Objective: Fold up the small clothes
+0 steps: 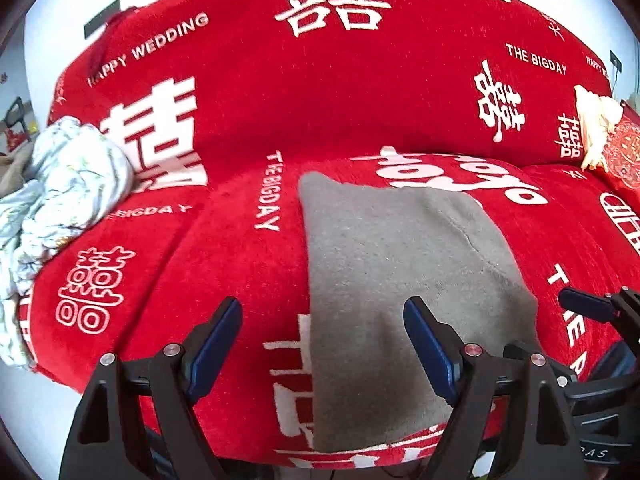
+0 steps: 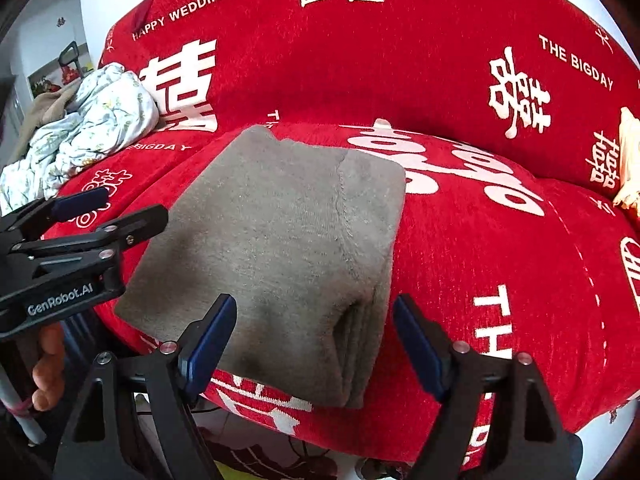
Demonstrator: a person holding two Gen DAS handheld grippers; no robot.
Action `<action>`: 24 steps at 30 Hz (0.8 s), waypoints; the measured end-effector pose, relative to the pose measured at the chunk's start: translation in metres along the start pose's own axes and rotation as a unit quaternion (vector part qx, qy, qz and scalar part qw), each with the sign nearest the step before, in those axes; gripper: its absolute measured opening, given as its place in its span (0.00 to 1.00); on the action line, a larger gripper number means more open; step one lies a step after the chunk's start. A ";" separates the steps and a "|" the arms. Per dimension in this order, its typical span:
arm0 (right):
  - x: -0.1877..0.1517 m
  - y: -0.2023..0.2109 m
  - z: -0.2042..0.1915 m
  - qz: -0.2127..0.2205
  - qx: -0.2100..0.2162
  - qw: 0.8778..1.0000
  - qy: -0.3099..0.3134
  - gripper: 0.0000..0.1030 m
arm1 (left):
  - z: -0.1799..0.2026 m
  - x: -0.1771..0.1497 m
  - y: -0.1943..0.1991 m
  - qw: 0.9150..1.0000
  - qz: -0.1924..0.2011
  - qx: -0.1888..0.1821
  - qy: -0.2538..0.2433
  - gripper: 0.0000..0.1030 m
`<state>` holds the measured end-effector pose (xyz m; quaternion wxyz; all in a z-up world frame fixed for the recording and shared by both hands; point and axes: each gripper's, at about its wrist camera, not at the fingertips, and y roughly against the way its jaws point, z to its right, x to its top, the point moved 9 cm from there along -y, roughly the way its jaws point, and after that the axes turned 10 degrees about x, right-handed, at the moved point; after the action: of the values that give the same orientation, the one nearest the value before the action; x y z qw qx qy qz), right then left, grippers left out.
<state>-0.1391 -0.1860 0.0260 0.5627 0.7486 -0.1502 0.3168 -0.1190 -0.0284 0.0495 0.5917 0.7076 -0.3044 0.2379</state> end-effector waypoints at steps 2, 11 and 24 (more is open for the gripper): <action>0.001 0.002 -0.001 0.002 -0.006 1.000 0.001 0.81 | -0.002 -0.002 0.001 1.000 -0.007 0.010 -0.001 0.81; 0.007 0.011 -0.007 0.012 -0.007 1.000 0.005 0.81 | 0.002 0.002 0.020 1.000 0.015 -0.008 -0.005 0.81; 0.008 0.013 -0.006 0.014 -0.006 1.000 0.002 0.81 | 0.006 0.000 0.018 1.000 0.005 -0.010 -0.010 0.81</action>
<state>-0.1426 -0.1835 0.0419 0.5626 0.7424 -0.1614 0.3259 -0.1319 -0.0360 0.0609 0.5941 0.7028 -0.3162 0.2304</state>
